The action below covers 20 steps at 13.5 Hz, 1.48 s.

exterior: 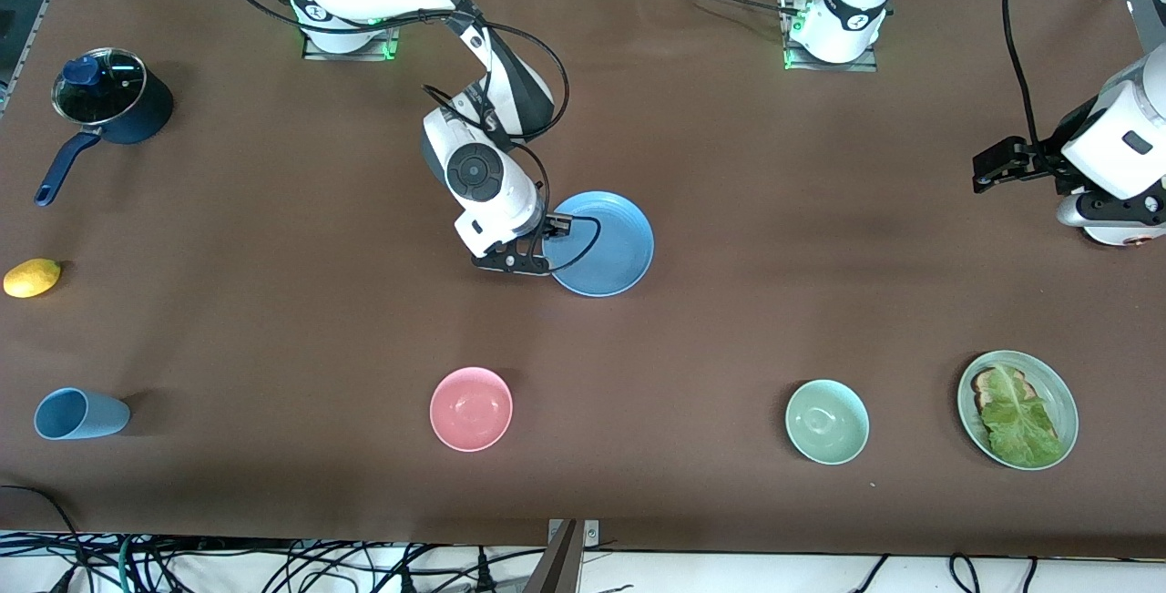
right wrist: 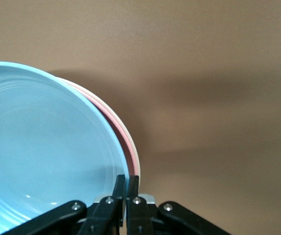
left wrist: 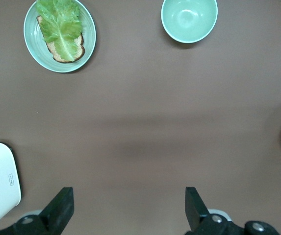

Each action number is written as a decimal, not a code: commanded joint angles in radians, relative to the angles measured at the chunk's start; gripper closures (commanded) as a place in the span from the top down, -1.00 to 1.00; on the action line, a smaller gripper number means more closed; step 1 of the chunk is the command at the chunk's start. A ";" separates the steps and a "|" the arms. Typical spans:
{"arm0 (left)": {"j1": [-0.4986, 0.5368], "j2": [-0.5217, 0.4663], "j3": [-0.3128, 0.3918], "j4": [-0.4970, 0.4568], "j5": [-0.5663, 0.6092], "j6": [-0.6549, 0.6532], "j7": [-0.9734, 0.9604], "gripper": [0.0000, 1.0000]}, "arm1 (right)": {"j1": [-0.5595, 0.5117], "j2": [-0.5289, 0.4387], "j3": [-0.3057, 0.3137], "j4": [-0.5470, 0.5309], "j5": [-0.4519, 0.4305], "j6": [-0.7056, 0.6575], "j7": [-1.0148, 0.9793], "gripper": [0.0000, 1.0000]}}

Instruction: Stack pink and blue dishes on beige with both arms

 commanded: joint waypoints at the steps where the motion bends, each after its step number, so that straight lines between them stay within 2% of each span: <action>1: -0.005 0.013 0.000 0.028 0.016 -0.004 0.008 1.00 | -0.017 -0.031 0.019 -0.040 0.011 0.013 -0.005 -1.00; 4: -0.005 0.013 0.000 0.028 0.014 -0.004 0.008 1.00 | -0.031 -0.025 0.019 -0.037 0.010 0.015 -0.005 -0.94; 5: -0.005 0.013 0.000 0.028 0.014 -0.004 0.006 1.00 | -0.034 -0.023 0.019 -0.034 0.010 0.015 -0.005 -0.27; 6: -0.005 0.013 0.000 0.028 0.014 -0.004 0.006 1.00 | -0.040 -0.022 0.019 -0.031 0.008 0.013 -0.007 0.28; 8: -0.005 0.013 -0.005 0.028 0.016 -0.004 0.005 1.00 | -0.055 -0.025 0.019 -0.014 0.007 0.007 -0.014 1.00; 13: -0.005 0.013 -0.005 0.028 0.016 -0.004 0.005 1.00 | -0.071 -0.055 0.017 0.043 -0.010 -0.050 -0.016 1.00; 16: -0.005 0.013 -0.005 0.028 0.016 -0.004 0.005 1.00 | -0.138 -0.107 0.015 0.057 -0.062 -0.125 -0.110 1.00; 20: -0.005 0.013 -0.005 0.028 0.016 -0.004 0.005 1.00 | -0.235 -0.199 0.006 0.084 -0.082 -0.253 -0.232 1.00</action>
